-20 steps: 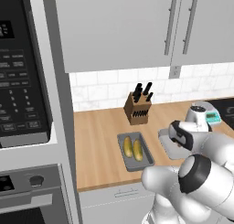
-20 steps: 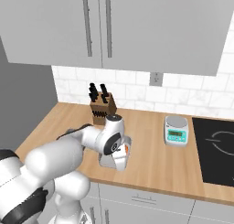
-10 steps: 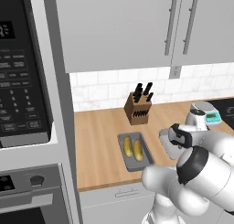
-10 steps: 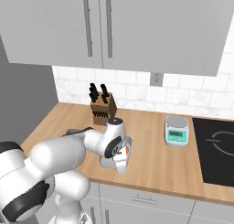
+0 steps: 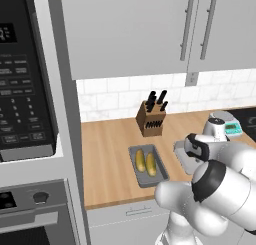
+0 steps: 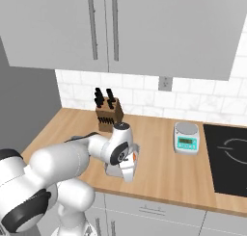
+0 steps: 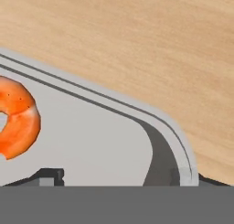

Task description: Take the meat container that has the shrimp and place it on the second highest rack of the freezer. Then take the vegetable container that has the cucumbers and place it on the highest rack of the freezer.

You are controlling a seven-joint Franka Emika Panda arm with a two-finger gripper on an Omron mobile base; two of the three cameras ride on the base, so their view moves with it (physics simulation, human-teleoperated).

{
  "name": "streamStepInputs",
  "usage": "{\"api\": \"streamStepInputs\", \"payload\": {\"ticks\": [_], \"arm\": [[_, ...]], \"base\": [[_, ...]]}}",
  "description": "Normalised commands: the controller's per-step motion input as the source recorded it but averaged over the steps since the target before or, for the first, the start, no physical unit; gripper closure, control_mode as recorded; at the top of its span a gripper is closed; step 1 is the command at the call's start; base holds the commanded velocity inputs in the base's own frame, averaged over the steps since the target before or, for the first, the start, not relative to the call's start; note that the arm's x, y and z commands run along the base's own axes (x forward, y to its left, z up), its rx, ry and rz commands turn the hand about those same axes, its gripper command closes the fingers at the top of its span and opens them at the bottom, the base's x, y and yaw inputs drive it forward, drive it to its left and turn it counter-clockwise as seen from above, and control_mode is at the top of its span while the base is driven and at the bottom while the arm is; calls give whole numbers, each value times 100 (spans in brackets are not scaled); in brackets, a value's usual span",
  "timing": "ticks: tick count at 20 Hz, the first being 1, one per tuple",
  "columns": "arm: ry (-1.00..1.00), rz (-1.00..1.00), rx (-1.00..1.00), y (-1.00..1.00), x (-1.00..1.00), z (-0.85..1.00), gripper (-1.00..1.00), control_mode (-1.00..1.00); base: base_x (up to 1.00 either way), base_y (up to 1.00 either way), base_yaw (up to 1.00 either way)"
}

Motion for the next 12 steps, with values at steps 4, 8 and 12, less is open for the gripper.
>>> {"api": "streamStepInputs", "payload": {"ticks": [4, 8, 12], "arm": [[0, 0, 0, 0, 0, 0, 100, -100], [0, 0, 0, 0, 0, 0, 100, -100], [0, 0, 0, 0, 0, 0, 100, -100]], "base": [[0, 0, 0], [0, 0, 0], [0, 0, 0]]}}
